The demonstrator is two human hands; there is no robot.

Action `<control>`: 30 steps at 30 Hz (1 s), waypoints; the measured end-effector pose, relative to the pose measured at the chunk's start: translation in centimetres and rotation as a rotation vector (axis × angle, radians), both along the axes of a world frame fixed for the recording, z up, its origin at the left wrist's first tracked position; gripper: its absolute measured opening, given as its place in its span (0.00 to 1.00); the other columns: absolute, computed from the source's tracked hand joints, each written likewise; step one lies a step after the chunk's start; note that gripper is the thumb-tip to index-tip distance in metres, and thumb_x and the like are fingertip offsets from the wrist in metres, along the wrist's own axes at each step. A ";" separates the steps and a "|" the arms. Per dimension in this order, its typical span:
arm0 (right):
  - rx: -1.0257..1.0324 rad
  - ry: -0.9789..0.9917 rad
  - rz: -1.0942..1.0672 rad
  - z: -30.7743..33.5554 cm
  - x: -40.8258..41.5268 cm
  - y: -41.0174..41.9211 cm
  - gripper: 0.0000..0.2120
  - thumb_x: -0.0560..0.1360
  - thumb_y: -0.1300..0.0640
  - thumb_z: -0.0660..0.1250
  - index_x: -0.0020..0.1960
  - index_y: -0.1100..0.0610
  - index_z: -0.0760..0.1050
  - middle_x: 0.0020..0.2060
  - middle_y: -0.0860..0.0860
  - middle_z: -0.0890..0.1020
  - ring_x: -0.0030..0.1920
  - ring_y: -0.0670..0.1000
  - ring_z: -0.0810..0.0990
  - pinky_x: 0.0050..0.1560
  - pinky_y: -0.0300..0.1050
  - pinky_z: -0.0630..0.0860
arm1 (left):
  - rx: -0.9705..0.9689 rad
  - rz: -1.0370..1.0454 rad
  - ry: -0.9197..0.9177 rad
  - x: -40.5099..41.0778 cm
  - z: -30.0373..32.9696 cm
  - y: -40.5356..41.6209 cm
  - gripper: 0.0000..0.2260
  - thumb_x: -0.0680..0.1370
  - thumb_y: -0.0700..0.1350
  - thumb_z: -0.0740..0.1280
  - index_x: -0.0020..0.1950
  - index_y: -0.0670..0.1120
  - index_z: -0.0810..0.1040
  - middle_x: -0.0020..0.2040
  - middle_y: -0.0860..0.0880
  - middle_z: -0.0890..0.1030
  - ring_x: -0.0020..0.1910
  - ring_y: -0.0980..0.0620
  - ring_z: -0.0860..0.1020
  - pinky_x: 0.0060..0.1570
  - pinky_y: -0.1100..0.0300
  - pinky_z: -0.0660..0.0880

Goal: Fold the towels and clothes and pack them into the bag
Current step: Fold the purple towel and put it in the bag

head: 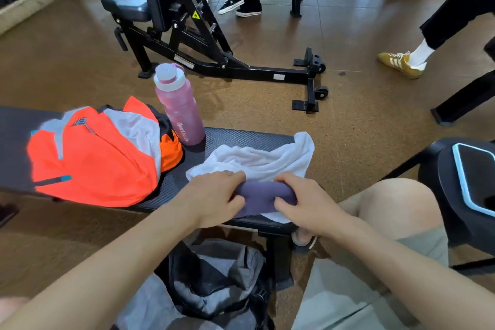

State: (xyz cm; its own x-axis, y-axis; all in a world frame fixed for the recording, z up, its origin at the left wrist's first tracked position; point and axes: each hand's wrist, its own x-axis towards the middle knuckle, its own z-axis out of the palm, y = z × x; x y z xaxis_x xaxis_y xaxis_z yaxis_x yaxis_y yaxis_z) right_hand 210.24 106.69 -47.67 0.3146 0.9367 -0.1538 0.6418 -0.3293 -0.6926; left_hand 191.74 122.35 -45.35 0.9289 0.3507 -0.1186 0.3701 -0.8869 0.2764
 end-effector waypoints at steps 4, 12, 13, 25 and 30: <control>-0.172 0.119 -0.082 -0.3 -0.5 0.7 0.12 0.78 0.47 0.68 0.57 0.51 0.72 0.39 0.47 0.76 0.40 0.45 0.71 0.40 0.41 0.68 | -0.241 0.183 0.247 0.0 -2.1 0.8 0.07 0.72 0.55 0.55 0.39 0.53 0.65 0.45 0.51 0.70 0.48 0.46 0.72 0.46 0.52 0.69; -0.213 0.088 -0.245 -2.3 -2.1 2.4 0.16 0.78 0.45 0.66 0.61 0.52 0.69 0.52 0.54 0.73 0.51 0.57 0.77 0.45 0.49 0.74 | -0.342 0.361 0.316 -0.5 -3.2 -0.4 0.09 0.77 0.53 0.59 0.40 0.51 0.67 0.48 0.49 0.69 0.48 0.45 0.71 0.45 0.52 0.67; -0.222 0.082 -0.260 -2.4 -2.3 2.5 0.16 0.77 0.45 0.66 0.60 0.51 0.69 0.54 0.54 0.73 0.52 0.58 0.77 0.50 0.52 0.76 | -0.360 0.380 0.300 -0.6 -3.4 -0.5 0.08 0.77 0.53 0.60 0.42 0.50 0.67 0.47 0.49 0.71 0.48 0.45 0.71 0.43 0.52 0.66; 0.044 0.564 -0.577 -1.8 -3.4 2.9 0.23 0.71 0.62 0.77 0.61 0.55 0.72 0.50 0.48 0.78 0.51 0.49 0.80 0.48 0.42 0.76 | -1.097 0.634 0.161 -1.3 -2.6 -2.8 0.09 0.64 0.46 0.64 0.42 0.47 0.71 0.37 0.49 0.72 0.36 0.50 0.70 0.39 0.58 0.67; 0.089 0.864 -0.718 -1.5 -5.4 3.5 0.34 0.66 0.56 0.82 0.66 0.55 0.69 0.58 0.55 0.79 0.58 0.53 0.80 0.63 0.51 0.77 | -1.389 0.721 -0.036 -2.9 -1.8 -3.1 0.11 0.65 0.40 0.60 0.47 0.46 0.70 0.38 0.48 0.70 0.34 0.53 0.68 0.33 0.62 0.67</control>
